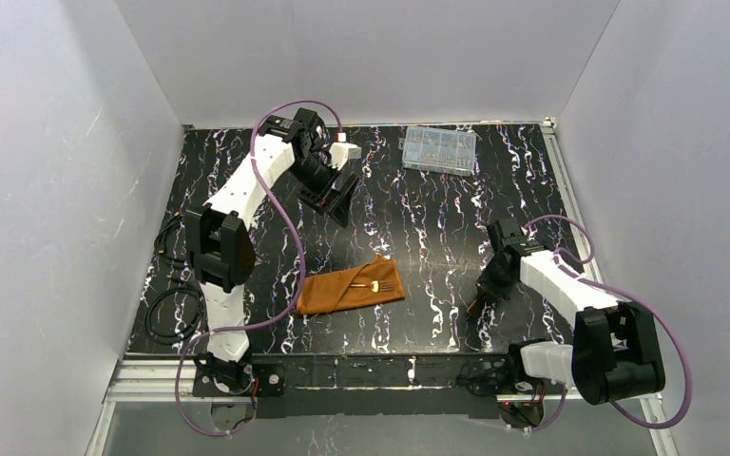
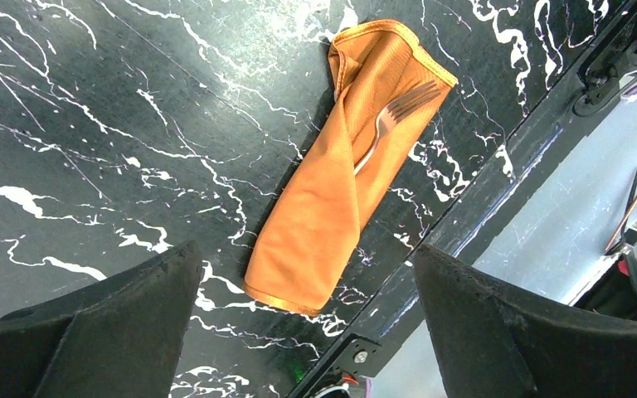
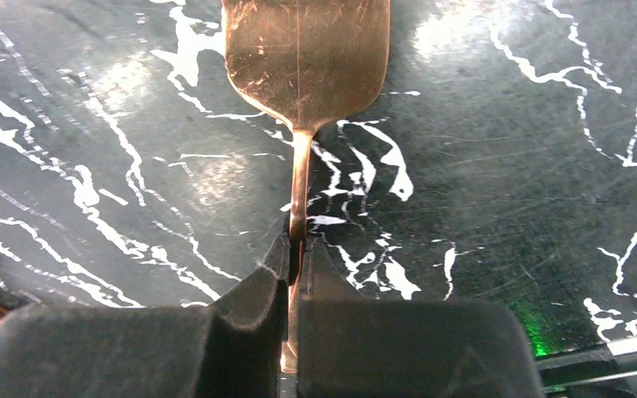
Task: Fold the napkin into a case and place the utensils inside
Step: Pick up the spoon from the corner of the board, then pass from the right arm to the left
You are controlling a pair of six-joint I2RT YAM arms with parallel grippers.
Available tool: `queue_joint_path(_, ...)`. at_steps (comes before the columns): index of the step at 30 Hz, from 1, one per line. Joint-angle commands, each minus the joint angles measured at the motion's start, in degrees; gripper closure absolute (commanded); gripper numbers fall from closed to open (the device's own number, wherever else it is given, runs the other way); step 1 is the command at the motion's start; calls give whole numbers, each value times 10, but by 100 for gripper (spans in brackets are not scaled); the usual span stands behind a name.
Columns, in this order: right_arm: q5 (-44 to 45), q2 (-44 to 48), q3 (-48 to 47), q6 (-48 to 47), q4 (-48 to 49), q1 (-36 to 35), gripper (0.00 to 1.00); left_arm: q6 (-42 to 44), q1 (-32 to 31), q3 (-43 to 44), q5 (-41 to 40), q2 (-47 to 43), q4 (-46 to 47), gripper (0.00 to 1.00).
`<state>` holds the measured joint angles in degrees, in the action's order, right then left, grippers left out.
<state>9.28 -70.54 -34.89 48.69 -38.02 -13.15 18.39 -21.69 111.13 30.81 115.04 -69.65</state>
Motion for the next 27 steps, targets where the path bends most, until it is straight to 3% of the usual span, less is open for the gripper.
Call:
queue_joint_path(1,-30,27,-10,-15,40,0,99,-6,3,21,13,-33,-35,2)
queue_joint_path(4,-60,48,-40,-27,55,0,99,-13,3,22,36,-35,-44,2)
queue_joint_path(7,-160,78,-60,-39,149,-10,99,-30,3,11,73,-41,-42,2)
queue_joint_path(10,-199,70,-118,-64,197,-67,99,-79,3,-24,117,-65,13,1)
queue_joint_path(14,-121,45,-189,-59,195,-178,99,-110,2,-31,183,-72,31,2)
queue_joint_path(19,-17,40,-175,80,351,-245,99,-107,-2,-82,241,-127,74,2)
queue_joint_path(27,56,-56,-271,159,420,-334,99,-38,-47,-161,194,-206,95,2)
